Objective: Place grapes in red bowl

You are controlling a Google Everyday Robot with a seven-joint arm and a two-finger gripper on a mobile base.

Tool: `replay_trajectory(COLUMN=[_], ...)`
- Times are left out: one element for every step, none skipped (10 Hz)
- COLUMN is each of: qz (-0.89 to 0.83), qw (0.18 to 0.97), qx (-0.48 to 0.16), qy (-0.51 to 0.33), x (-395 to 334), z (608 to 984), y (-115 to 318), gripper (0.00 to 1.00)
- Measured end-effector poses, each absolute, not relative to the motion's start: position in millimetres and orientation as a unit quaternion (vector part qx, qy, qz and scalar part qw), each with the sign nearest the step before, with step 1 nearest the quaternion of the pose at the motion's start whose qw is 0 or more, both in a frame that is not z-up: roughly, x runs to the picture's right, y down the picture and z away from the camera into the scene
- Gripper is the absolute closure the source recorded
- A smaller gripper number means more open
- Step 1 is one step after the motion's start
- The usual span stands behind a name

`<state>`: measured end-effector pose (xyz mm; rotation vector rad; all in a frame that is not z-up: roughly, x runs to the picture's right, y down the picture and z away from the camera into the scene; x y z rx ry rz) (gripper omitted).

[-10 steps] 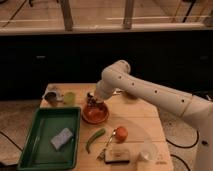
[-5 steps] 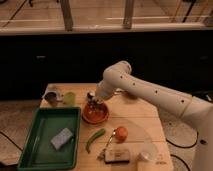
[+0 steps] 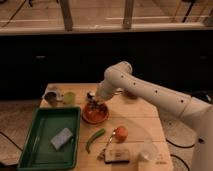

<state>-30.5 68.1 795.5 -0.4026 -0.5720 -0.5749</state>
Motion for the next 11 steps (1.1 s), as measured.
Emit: replay_trajectory(qz=[-0.276, -0.275, -0.275, -0.274, -0.273, -0.272, -0.272, -0.271, -0.270, -0.270, -0.271], qw=[0.898, 0.898, 0.897, 0.896, 0.896, 0.895, 0.894, 0.893, 0.892, 0.891, 0.889], qx=[-0.197, -0.199, -0.200, -0.202, -0.204, -0.206, -0.208, -0.211, -0.212, -0.214, -0.216], qy=[-0.278, -0.280, -0.282, -0.284, -0.286, -0.287, -0.290, -0.292, -0.294, -0.296, -0.298], x=[-29.0, -28.2, -28.1, -27.3, -25.8, -25.1, -24.3, -24.0, -23.4, -23.0, -22.0], z=[796.9, 797.9, 798.5, 799.1, 799.9, 800.3, 800.9, 801.9, 802.7, 803.5, 804.1], y=[69.3, 69.7, 70.3, 70.8, 71.3, 71.4, 71.8, 72.3, 72.9, 73.2, 73.7], gripper=[0.99, 0.99, 0.99, 0.99, 0.99, 0.97, 0.94, 0.94, 0.94, 0.94, 0.94])
